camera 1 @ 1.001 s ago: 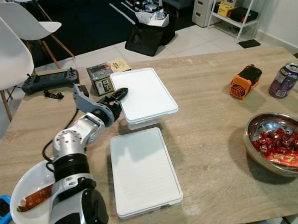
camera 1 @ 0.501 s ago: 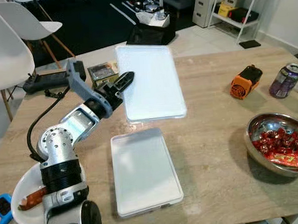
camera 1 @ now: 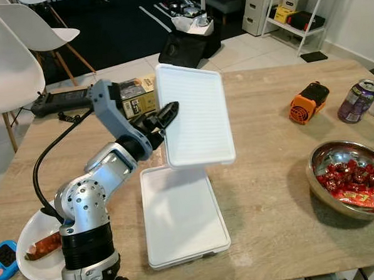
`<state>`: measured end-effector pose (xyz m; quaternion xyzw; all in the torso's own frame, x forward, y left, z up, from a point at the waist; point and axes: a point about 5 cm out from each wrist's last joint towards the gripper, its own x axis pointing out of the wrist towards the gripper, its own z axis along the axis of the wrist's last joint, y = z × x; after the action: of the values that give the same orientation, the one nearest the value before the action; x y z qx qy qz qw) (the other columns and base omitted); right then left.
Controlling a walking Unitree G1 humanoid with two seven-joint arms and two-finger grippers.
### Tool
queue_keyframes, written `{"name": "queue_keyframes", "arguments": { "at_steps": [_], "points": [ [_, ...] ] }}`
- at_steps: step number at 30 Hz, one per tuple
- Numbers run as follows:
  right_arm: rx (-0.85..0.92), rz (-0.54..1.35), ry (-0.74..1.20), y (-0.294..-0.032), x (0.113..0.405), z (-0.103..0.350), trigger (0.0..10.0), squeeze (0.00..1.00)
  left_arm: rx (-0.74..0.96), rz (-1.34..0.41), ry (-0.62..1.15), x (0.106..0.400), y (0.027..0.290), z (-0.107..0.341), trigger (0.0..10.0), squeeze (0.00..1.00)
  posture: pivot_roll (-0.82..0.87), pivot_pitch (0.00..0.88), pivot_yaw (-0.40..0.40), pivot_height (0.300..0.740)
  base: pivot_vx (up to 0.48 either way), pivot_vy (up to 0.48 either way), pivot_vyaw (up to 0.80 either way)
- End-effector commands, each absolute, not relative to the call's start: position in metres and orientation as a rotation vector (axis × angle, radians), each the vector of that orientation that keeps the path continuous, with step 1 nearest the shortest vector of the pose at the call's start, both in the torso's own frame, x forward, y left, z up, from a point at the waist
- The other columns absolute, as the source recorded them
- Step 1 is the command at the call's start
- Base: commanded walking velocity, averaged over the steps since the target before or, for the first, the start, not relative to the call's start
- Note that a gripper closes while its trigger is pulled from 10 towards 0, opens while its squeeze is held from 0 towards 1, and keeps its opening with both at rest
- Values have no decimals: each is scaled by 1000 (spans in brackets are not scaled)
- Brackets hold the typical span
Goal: Restocking fridge
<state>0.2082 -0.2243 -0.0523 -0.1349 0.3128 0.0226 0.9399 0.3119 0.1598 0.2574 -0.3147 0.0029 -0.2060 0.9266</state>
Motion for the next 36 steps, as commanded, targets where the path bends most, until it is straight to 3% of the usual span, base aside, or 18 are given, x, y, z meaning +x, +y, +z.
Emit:
{"name": "queue_keyframes", "arguments": {
  "at_steps": [1,5,8,14,18,25,36],
  "points": [
    [-240,6,633,-227,206,-53,10000,0,-693,-418,-29,310,161,260,10000,0,-23,87,-24,740,0,0,0],
    [-191,-97,621,-238,208,-49,10000,0,-724,-408,-54,308,161,262,10000,0,-25,81,-29,740,0,0,0],
    [-94,-356,661,-272,194,-49,10000,0,-787,-444,-49,305,153,261,10000,0,-29,73,-29,740,0,0,0],
    [-78,-458,721,-290,171,-55,10000,0,-840,-466,-42,305,148,261,10000,0,-36,71,-27,740,0,0,0],
    [-187,-317,790,-282,158,-64,10000,0,-787,-476,8,302,136,252,10000,0,-45,70,-20,740,0,0,0],
    [-279,-2,839,-242,155,-78,10000,0,-652,-467,21,295,129,242,10000,0,-46,76,-17,740,0,0,0],
    [-382,146,905,-225,149,-86,10000,0,-654,-425,18,297,121,238,10000,0,-48,89,-19,740,0,0,0]
  ]
}}
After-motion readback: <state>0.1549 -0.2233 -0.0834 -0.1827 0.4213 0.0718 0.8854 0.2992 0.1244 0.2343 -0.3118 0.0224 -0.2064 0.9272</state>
